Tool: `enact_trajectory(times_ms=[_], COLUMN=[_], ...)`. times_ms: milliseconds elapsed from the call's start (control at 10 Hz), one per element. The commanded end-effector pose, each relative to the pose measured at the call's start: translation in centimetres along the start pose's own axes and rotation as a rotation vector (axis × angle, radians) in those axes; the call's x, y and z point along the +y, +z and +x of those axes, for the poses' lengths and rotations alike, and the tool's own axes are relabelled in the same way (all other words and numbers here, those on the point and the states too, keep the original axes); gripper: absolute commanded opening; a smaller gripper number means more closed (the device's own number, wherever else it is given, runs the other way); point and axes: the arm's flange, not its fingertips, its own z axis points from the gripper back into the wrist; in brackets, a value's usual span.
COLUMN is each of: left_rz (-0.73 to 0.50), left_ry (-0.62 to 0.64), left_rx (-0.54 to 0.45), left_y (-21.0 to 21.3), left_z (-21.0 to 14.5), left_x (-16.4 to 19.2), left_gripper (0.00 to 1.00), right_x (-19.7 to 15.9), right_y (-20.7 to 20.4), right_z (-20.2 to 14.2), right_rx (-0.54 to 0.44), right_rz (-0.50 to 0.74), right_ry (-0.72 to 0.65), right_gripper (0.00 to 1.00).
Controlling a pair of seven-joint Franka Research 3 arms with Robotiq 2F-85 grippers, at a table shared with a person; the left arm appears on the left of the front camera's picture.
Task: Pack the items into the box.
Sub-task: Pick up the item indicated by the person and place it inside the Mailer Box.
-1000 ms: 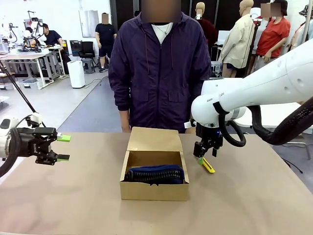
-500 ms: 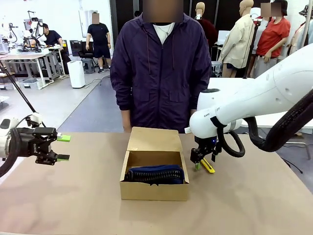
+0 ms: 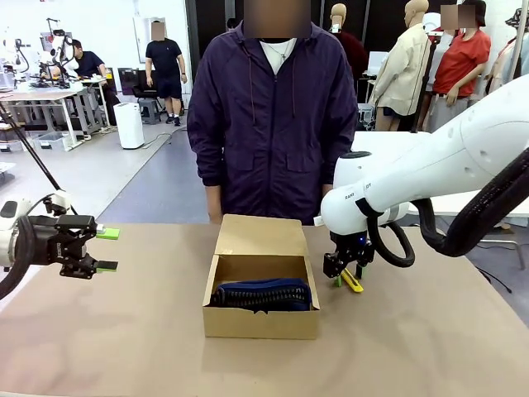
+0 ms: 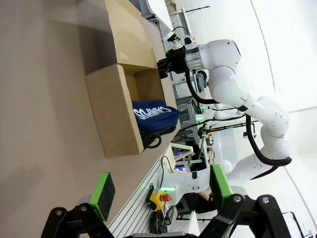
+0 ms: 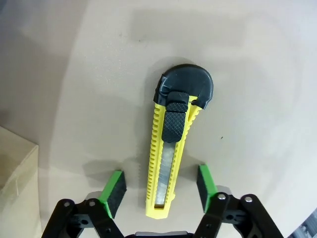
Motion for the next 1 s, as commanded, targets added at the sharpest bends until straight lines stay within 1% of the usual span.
enact_trajectory(times_ms=[0, 200, 400, 800, 900], left_rz=[-0.007, -0.007, -0.007, -0.007, -0.007], left_ry=[0.004, 0.004, 0.004, 0.004, 0.004], left_rx=[0.008, 0.008, 0.008, 0.008, 0.008], left_y=[0.39, 0.39, 0.39, 0.39, 0.39], left_z=[-0.04, -0.04, -0.04, -0.04, -0.04], left_x=[-0.28, -0.28, -0.28, -0.28, -0.28], left_gripper=[1.00, 1.00, 1.00, 1.00, 1.00], right_x=[-0.28, -0.42, -0.64, -0.17, -0.21], right_y=[-0.05, -0.26, 0.10, -0.45, -0.25], right_z=[0.33, 0.31, 0.06, 0.18, 0.01], right_rx=[-0.004, 0.008, -0.004, 0.007, -0.004], right_rz=[0.021, 0.032, 0.058, 0.083, 0.086], right_ry=[-0.064, -0.079, -0.088, -0.070, -0.072], right_gripper=[0.00, 0.00, 0.00, 0.00, 0.00])
